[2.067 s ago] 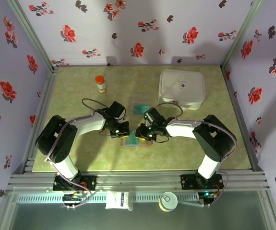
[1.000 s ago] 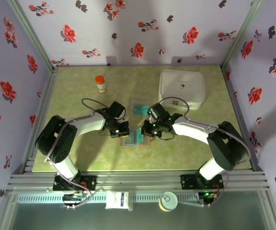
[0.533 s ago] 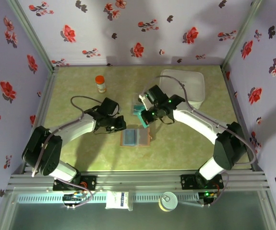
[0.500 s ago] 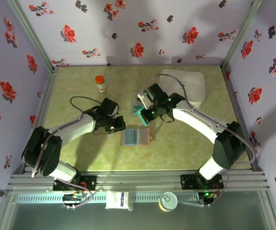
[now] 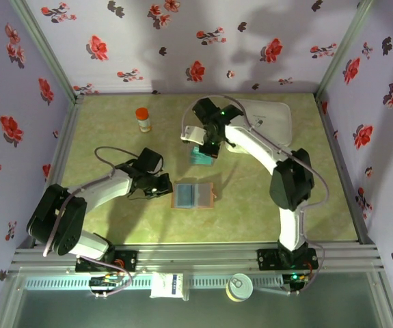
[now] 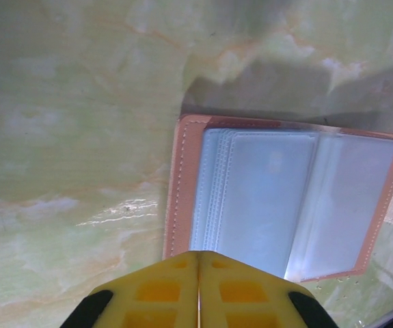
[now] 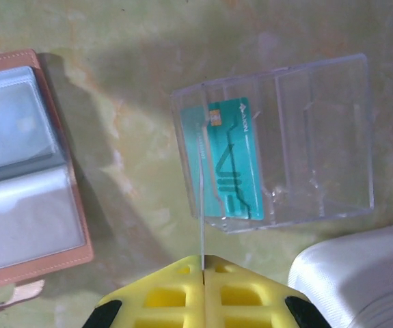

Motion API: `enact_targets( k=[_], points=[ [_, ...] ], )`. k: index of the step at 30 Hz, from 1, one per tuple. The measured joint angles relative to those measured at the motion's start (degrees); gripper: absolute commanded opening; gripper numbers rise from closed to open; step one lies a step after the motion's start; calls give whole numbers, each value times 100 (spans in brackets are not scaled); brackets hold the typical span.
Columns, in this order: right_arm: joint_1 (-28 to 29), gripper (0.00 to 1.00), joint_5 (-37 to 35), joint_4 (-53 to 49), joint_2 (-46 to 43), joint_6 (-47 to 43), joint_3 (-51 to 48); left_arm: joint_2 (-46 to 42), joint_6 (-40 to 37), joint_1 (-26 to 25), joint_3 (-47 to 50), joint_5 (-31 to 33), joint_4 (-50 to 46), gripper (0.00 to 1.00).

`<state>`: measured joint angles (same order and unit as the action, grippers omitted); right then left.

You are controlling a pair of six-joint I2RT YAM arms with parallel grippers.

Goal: Take the credit cards out of the card holder

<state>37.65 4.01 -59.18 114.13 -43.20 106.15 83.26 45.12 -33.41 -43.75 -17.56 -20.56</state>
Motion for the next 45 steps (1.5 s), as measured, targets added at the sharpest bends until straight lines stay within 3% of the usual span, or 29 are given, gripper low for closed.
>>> enact_targets(
  k=[14, 22, 26, 32, 39, 41, 45],
  points=[
    [-254, 0, 557, -1078, 1788, -643, 2245, -129, 87, 85, 160, 0, 83, 6],
    [-315, 0, 654, -1305, 2151, -737, 2389, -151, 105, 129, 243, -2, 122, 6],
    [-354, 16, 632, -1338, 2177, -723, 2389, -151, 105, 136, 256, -4, 142, 6],
    [-365, 17, 470, -1357, 2173, -675, 2396, -149, 105, 144, 256, -46, 214, 6],
    [-365, 20, 378, -1034, 1751, 55, 1993, -50, 103, 144, 256, -96, 299, 5],
    [-365, 27, 380, -708, 1375, 525, 1596, 7, 101, 144, 254, -118, 299, 4],
    [-363, 24, 341, 223, 433, 1902, 588, 140, 101, 144, 216, -179, 354, 3]
  ],
)
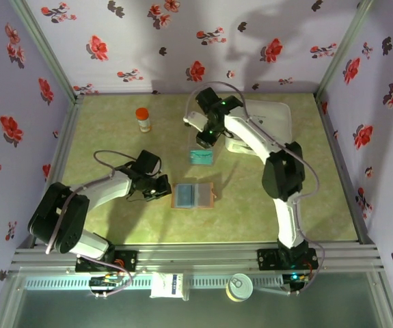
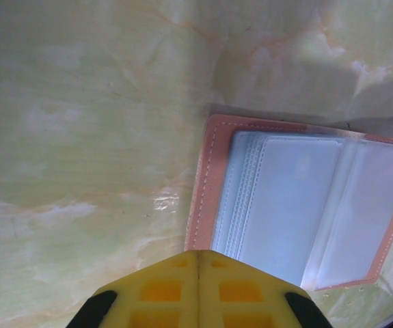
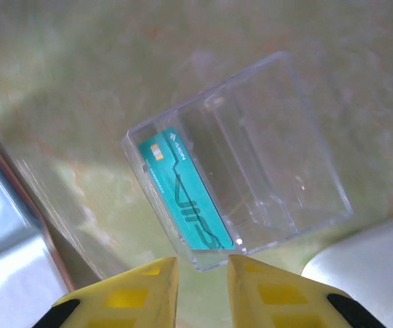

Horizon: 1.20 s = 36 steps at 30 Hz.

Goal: Take the credit cards out of the card holder

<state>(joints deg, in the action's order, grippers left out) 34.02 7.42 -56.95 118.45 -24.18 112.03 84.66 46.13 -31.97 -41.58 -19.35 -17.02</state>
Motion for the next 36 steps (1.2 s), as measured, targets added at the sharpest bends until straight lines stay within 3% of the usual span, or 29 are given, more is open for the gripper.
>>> enact_targets(
  k=[9, 16, 28, 36],
  points=[
    [74, 20, 382, 2312, -1746, 3445, -2643, 326, -50, 0, -197, -214, 90, 1],
    [391, 20, 774, 3314, -2247, 5637, -3860, 476, -129, 0, -258, -326, 157, 0],
    [1346, 39, 1110, 3963, -2535, 7353, -5125, 629, -177, 0, -258, -339, 155, 0],
    [1565, 34, 1207, 4378, -2413, 7757, -5355, 728, -181, 0, -258, -339, 149, 0]
  ],
)
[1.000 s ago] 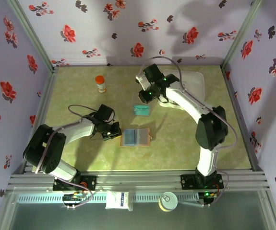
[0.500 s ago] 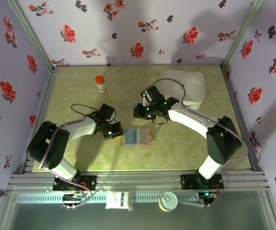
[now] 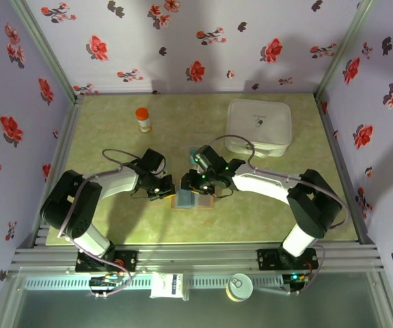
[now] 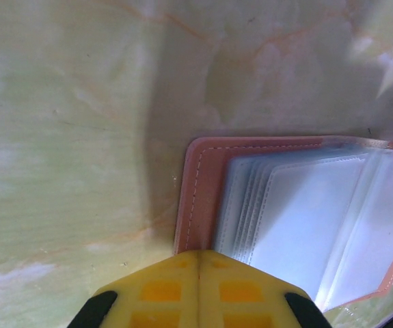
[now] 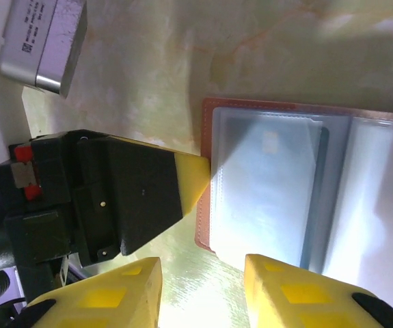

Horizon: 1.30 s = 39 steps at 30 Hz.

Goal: Take the credit cards out of the card holder

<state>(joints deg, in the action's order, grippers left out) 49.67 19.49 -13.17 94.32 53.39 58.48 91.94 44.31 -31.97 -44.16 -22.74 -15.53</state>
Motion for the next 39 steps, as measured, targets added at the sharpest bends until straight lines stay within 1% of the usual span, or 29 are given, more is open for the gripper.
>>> enact_targets(
  k=[4, 18, 23, 35, 39],
  points=[
    [28, 31, 39, 181, 260, 70, -9, 0, -17, 0, 0, 2, -15, 0],
    [28, 30, 28, 225, 769, 22, -9, 0, -39, 0, 0, 2, -39, 0],
    [28, 30, -33, 188, 778, -50, -9, 0, -68, 0, 0, 4, -66, 0],
    [26, 30, -404, -262, 682, -282, -9, 0, -122, 0, -22, 9, -133, 0],
    [26, 28, -426, -295, 682, -284, -9, -2, -122, 0, -37, 22, -177, 0]
  ],
)
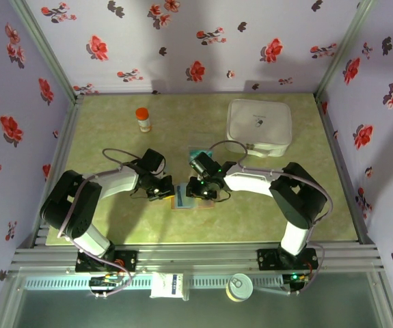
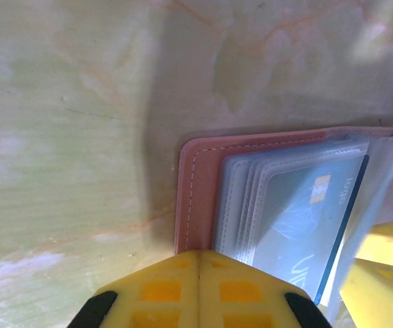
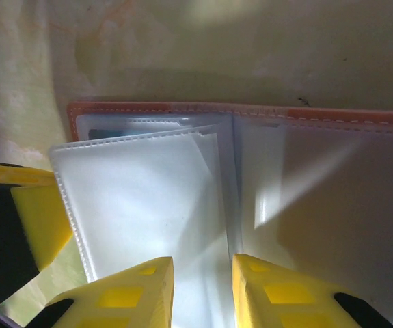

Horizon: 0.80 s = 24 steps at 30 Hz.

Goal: Take the credit cards out of the card holder

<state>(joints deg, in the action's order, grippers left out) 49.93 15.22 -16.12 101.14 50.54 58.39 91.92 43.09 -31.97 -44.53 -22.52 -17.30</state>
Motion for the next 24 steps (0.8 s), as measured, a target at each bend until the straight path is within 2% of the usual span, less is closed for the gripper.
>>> enact_targets(
  k=[12, 24],
  points=[
    [-7, 24, 0, 15, 0, -2, -63, -426, 4, -11, -197, 22, -188, 0],
    [-59, 23, 2, 127, 0, 0, -170, -146, 26, -313, -361, 20, -247, 0]
  ],
)
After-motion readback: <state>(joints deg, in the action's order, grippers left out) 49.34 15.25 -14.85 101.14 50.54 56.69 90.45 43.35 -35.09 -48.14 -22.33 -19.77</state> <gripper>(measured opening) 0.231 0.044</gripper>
